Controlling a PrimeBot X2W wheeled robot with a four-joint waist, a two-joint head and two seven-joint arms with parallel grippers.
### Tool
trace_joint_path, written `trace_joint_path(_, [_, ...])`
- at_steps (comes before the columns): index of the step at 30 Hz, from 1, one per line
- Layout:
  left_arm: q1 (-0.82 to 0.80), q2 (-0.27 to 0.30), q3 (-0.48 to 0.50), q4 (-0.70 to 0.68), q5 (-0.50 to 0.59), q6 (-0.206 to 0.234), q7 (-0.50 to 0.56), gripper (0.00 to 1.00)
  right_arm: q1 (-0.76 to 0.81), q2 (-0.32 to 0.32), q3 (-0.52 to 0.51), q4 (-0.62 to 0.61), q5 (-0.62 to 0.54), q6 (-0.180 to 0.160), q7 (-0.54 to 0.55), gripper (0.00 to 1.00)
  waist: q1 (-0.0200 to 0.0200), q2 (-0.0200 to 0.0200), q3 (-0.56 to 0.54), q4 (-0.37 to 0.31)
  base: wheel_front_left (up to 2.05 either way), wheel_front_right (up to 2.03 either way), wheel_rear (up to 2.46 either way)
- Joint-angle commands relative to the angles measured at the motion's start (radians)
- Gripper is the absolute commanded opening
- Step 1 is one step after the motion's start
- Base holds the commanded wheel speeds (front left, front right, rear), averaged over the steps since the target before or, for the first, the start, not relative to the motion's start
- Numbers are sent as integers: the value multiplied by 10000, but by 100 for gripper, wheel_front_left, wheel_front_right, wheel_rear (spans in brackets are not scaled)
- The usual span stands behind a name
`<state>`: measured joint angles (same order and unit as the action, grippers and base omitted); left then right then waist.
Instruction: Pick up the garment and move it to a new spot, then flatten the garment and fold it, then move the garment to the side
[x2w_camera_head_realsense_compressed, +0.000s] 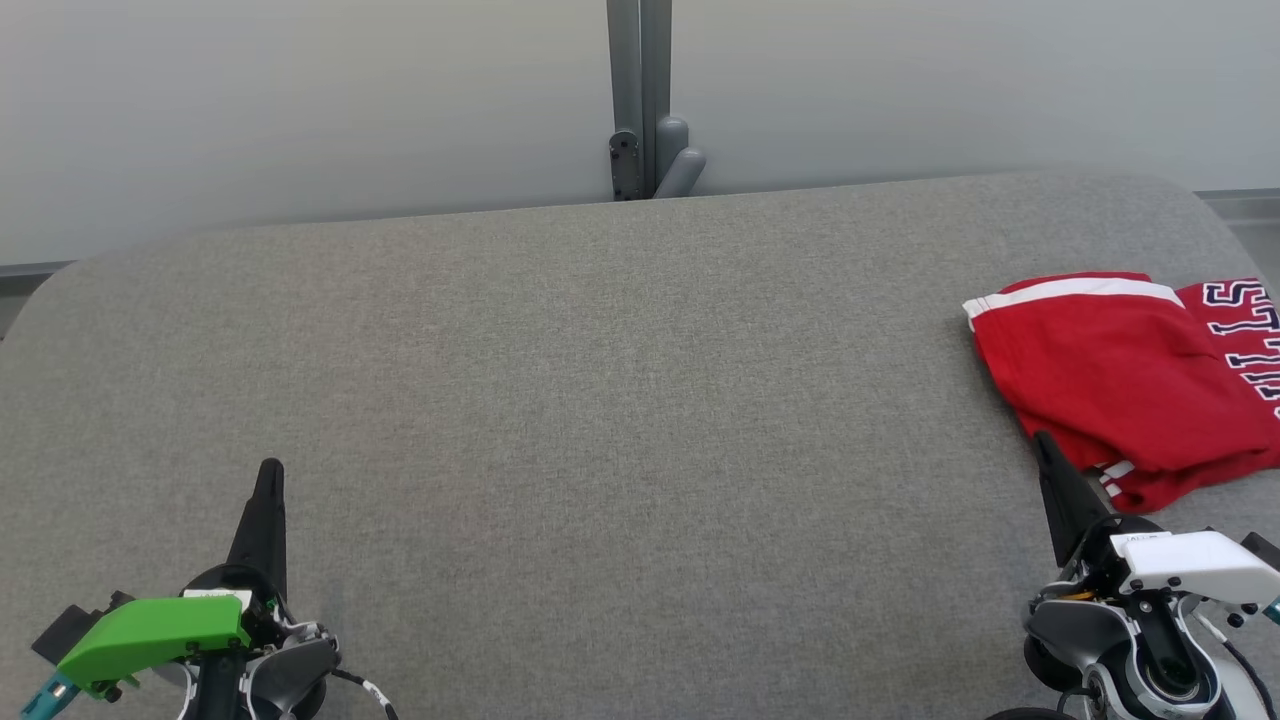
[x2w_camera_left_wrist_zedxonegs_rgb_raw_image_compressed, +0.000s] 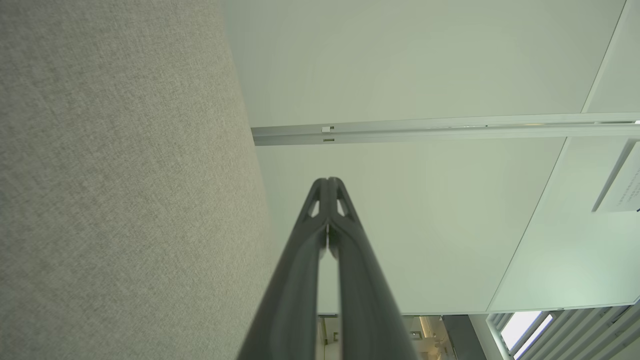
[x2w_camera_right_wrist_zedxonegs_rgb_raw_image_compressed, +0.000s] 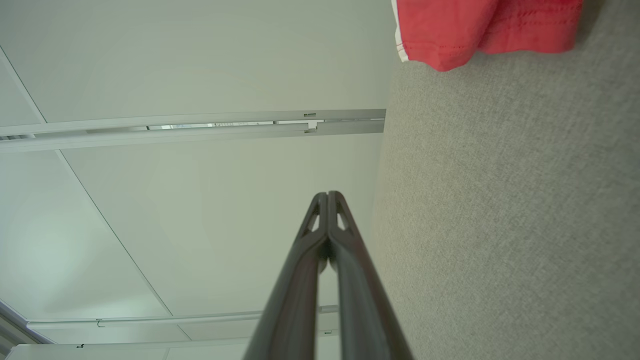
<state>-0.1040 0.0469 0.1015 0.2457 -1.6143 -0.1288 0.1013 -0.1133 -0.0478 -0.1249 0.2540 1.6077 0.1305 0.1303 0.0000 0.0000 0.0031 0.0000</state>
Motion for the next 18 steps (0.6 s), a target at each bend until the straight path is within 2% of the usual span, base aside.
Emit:
trace_joint_path(1, [-115, 62, 46, -18, -2, -40, 8, 0, -103, -47, -4, 18, 55, 4, -2, 0, 0, 0, 0, 0, 0, 0, 0])
trace_joint_path(18, [-115, 62, 46, -17, -2, -40, 7, 0, -103, -47, -4, 18, 55, 4, -2, 0, 0, 0, 0, 0, 0, 0, 0])
